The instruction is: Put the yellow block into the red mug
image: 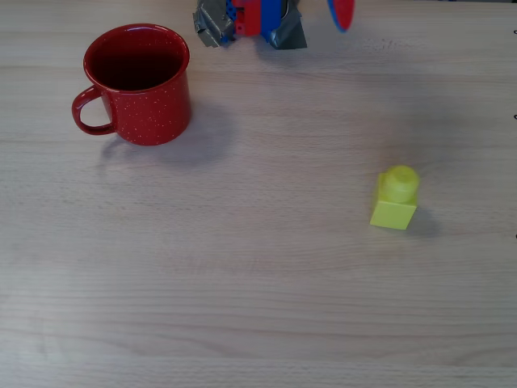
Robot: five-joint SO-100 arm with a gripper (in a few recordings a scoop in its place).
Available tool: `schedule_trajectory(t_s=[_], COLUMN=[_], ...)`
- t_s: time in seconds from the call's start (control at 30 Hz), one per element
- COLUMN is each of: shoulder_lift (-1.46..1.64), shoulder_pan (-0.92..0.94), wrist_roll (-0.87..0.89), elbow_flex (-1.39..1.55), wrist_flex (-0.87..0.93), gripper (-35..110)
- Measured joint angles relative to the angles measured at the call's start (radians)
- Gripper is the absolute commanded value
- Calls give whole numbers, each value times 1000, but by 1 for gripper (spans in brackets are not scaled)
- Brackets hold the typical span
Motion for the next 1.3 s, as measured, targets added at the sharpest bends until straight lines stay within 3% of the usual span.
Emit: schedule_trajectory(t_s=[0.23,0.7,0.9,1.3], shoulder_lift=[-288,-658,-721,-893], shoulder_pan=[-63,-97,-61,-34], wrist_roll=[152,241,212,259], elbow_flex=[-331,-505,-505,-650], wrist_flex=[150,143,75,64], gripper=[0,1,26,45])
